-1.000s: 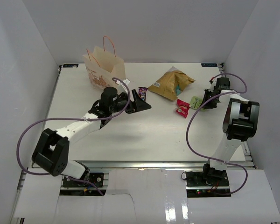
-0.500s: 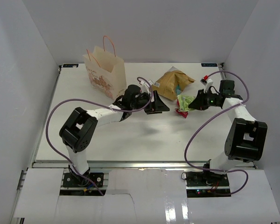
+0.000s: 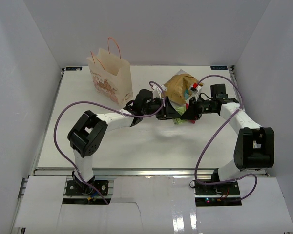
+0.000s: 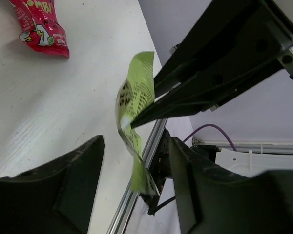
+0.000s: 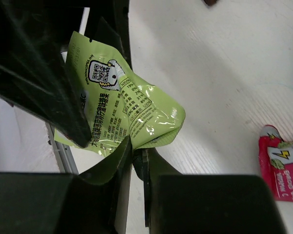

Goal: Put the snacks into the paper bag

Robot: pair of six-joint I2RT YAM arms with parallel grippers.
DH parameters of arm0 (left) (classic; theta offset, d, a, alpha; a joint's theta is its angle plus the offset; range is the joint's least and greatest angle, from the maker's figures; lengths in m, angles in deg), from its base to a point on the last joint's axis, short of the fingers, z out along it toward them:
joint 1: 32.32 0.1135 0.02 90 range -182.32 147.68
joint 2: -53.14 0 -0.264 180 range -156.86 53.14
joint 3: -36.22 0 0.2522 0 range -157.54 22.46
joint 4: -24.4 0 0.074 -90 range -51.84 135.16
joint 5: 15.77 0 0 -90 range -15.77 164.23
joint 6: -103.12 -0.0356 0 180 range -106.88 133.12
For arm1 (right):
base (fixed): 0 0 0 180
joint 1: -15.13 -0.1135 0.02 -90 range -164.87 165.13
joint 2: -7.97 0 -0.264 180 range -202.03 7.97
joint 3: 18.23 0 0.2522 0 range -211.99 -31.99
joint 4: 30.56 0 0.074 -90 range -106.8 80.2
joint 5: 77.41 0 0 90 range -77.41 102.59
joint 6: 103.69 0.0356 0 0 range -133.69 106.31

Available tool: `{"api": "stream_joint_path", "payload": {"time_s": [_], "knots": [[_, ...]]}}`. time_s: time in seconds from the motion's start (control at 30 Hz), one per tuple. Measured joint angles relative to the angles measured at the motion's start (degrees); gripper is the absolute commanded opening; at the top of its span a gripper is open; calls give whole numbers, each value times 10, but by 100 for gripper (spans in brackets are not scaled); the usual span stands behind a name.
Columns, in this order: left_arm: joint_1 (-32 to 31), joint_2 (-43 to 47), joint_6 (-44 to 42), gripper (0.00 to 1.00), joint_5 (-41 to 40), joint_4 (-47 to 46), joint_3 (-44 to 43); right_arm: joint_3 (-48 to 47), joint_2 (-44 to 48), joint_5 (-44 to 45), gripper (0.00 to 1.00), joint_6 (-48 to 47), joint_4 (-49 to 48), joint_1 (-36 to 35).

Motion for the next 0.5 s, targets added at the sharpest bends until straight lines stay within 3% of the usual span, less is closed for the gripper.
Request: {"api": "stream_joint_path", "payload": {"time_s": [0.03, 0.13, 0.27, 0.3, 0.33, 0.43, 0.5], "knots": [[0, 0, -1, 47, -2, 0, 0, -2, 0, -2, 8, 0, 0, -8], [0, 0, -3, 24, -10, 1, 0, -10, 0, -6, 9, 1, 0, -21], [0, 1, -15, 7, -22, 5, 1, -13, 3, -5, 18, 2, 0, -22], [0, 2, -20, 6, -25, 7, 1, -13, 3, -5, 21, 2, 0, -22], [0, 3, -27, 4, -30, 13, 0, -13, 3, -4, 33, 1, 1, -22], [-1, 14, -58, 1, -50, 50, -1, -14, 4, -2, 54, -4, 6, -22], [2, 22, -85, 0, -71, 88, -3, -21, 6, 2, 60, -11, 14, -22]]}}
